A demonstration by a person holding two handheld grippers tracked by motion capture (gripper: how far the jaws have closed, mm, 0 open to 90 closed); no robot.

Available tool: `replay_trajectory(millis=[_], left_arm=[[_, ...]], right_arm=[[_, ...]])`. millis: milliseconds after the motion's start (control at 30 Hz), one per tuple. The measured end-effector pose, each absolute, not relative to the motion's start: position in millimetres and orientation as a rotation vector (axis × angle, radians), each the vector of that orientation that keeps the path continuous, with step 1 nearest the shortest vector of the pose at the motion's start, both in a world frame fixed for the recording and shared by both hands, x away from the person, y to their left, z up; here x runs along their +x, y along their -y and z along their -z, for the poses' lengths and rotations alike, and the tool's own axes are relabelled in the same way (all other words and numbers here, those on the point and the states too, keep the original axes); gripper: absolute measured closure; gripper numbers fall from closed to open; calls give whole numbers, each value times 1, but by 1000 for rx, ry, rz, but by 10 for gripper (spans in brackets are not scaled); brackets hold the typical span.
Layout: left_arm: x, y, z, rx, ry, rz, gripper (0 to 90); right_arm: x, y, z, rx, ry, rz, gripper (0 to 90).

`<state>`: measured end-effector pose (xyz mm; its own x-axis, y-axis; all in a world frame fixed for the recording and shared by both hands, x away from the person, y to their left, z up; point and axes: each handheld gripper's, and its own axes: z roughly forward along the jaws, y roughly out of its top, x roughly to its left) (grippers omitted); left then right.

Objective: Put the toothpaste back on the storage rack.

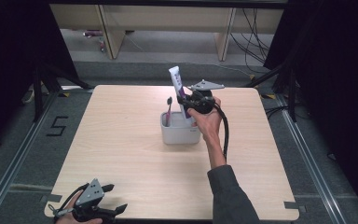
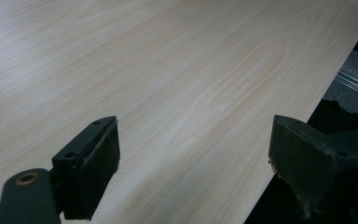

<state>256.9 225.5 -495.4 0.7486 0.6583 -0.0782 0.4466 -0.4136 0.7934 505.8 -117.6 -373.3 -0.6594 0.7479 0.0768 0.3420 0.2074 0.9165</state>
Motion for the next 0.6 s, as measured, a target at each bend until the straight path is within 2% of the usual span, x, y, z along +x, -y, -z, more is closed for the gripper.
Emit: replay_trajectory(millis=[600], left_arm=[[255,-224,497,2063,-839,-303,161]], right_arm=[[510,115,393,1044,-2090,-1438,751]])
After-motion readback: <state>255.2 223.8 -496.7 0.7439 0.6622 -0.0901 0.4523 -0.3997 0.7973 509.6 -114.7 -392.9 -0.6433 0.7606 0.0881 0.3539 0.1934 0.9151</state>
